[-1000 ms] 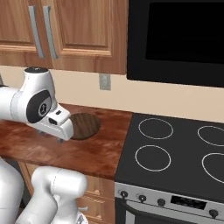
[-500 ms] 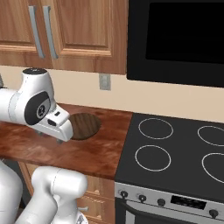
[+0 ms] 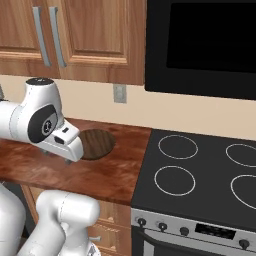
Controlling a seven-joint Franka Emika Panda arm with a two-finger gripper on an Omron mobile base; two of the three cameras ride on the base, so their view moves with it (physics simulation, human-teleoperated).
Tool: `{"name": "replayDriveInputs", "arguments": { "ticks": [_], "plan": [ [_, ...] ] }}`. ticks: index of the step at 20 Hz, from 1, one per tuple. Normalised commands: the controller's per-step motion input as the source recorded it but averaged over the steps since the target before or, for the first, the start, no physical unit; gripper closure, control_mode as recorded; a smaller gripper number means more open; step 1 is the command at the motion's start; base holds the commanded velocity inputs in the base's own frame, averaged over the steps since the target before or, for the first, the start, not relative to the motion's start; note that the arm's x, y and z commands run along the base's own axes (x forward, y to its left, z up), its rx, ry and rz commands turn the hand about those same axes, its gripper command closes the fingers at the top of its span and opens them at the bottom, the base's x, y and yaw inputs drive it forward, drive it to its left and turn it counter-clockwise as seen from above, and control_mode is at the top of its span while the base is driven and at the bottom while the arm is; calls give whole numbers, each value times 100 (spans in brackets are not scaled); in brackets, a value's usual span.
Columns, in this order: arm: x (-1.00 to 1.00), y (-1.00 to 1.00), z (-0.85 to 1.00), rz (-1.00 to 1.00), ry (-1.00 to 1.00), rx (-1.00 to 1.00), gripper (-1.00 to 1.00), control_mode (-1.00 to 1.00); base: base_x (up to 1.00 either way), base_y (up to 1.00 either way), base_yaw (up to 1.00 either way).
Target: Pick the cup and bowl from the counter and place them on the counter next to the sink.
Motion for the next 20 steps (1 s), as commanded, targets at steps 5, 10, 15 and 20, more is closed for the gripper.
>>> {"name": "replayDriveInputs", "arguments": {
  "ticks": [5,10,15,20],
  "plan": [
    [0,0,-39,0,-4,9,-100,-100,0,0,0],
    [5,0,-50,0,-19,14,-100,-100,0,0,0],
    [16,7,-11,-5,-7,2,-100,-100,0,0,0],
    [85,26,0,-28,3,-10,-100,-100,0,0,0]
  ]
}}
